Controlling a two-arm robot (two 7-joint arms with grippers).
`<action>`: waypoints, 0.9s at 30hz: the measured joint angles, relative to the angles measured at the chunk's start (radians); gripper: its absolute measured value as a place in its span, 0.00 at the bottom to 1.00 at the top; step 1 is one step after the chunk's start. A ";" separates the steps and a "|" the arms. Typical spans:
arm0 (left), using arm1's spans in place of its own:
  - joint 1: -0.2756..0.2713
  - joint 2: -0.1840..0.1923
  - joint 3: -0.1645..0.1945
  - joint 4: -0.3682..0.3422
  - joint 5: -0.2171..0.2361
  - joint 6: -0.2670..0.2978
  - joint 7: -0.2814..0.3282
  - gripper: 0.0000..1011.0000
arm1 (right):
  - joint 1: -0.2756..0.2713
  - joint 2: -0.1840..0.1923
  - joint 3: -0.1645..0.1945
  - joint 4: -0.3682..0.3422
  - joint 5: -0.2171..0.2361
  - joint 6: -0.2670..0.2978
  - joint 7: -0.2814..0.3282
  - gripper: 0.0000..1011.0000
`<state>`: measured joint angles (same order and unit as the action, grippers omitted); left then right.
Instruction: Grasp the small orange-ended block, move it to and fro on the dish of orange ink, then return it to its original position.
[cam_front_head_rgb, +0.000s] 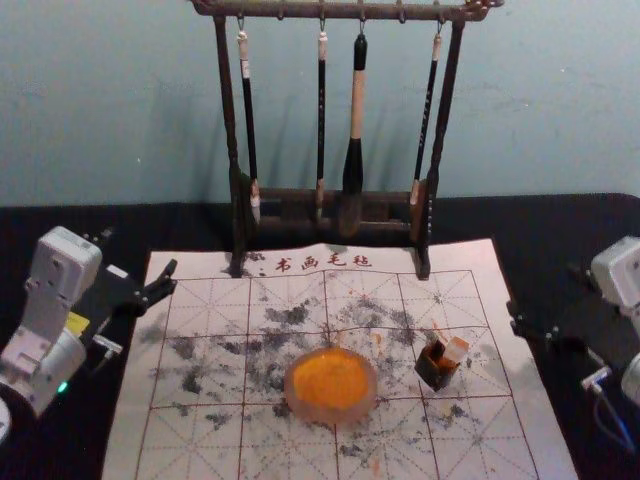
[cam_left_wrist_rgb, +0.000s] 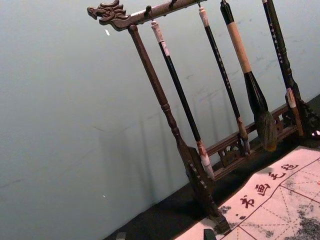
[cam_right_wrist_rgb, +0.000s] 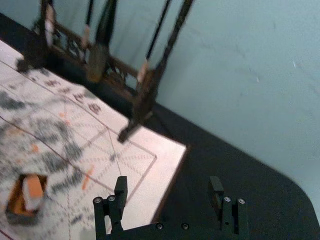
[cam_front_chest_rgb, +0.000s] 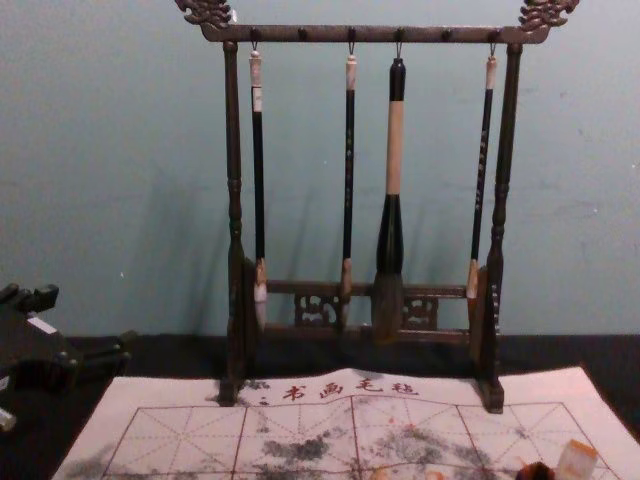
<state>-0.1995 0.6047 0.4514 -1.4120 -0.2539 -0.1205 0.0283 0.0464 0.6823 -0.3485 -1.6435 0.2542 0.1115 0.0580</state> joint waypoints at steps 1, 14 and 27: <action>0.000 0.000 0.000 0.000 0.000 0.000 0.000 0.99 | -0.005 -0.006 0.000 0.008 -0.005 -0.006 -0.008 0.99; 0.000 0.000 0.000 0.000 0.000 0.000 0.000 0.99 | -0.021 -0.057 0.016 0.068 -0.018 -0.020 -0.030 0.99; 0.000 0.000 0.000 0.000 0.000 0.000 0.000 0.99 | -0.019 -0.052 0.013 0.062 -0.016 -0.018 -0.027 0.99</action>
<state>-0.1996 0.6046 0.4514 -1.4120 -0.2539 -0.1205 0.0283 0.0270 0.6305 -0.3351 -1.5812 0.2378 0.0935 0.0314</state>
